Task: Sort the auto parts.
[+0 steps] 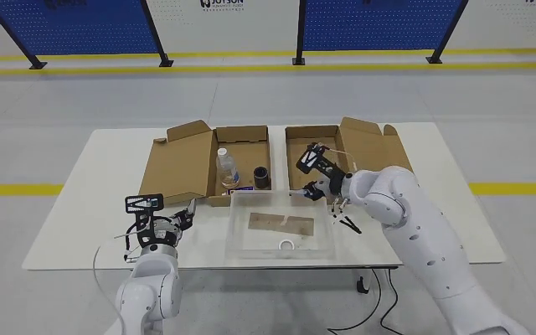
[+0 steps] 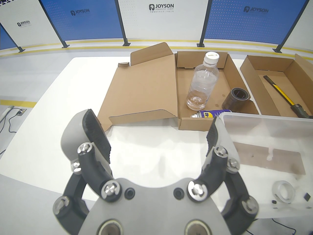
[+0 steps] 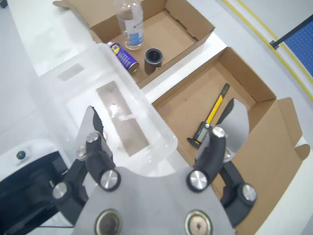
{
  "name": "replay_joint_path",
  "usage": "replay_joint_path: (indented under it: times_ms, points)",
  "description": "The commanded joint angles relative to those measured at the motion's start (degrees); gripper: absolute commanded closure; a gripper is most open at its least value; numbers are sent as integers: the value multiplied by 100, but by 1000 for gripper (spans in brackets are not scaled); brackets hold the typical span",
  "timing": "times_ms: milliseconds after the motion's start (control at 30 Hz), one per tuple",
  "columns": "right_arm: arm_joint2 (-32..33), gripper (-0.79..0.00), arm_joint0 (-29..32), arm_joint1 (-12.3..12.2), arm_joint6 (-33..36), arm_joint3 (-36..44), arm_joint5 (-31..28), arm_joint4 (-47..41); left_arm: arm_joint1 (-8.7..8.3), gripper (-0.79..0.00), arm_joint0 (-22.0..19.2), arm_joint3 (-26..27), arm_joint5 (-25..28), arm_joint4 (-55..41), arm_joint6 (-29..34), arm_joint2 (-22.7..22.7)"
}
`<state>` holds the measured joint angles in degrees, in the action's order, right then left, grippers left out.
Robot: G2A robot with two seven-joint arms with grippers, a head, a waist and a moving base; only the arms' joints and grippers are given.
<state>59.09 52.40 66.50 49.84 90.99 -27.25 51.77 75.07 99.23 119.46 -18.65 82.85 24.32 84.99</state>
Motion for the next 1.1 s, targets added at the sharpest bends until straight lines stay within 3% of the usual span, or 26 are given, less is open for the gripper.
replay_joint_path:
  times_ms: [0, 200, 433, 1067]
  points:
    - [24, -785, 54, -27, 379, 213, -110, -281, 0, -785, 0, 0, 0, 0, 0, 0]
    - [-98, -785, 287, -70, 989, 529, -221, -653, 0, -785, 0, 0, 0, 0, 0, 0]
    - [-639, -785, 124, -27, 1551, 209, -439, -693, 0, -785, 0, 0, 0, 0, 0, 0]
    - [-1801, -785, -737, 273, 1619, -932, -561, -254, 0, -785, 0, 0, 0, 0, 0, 0]
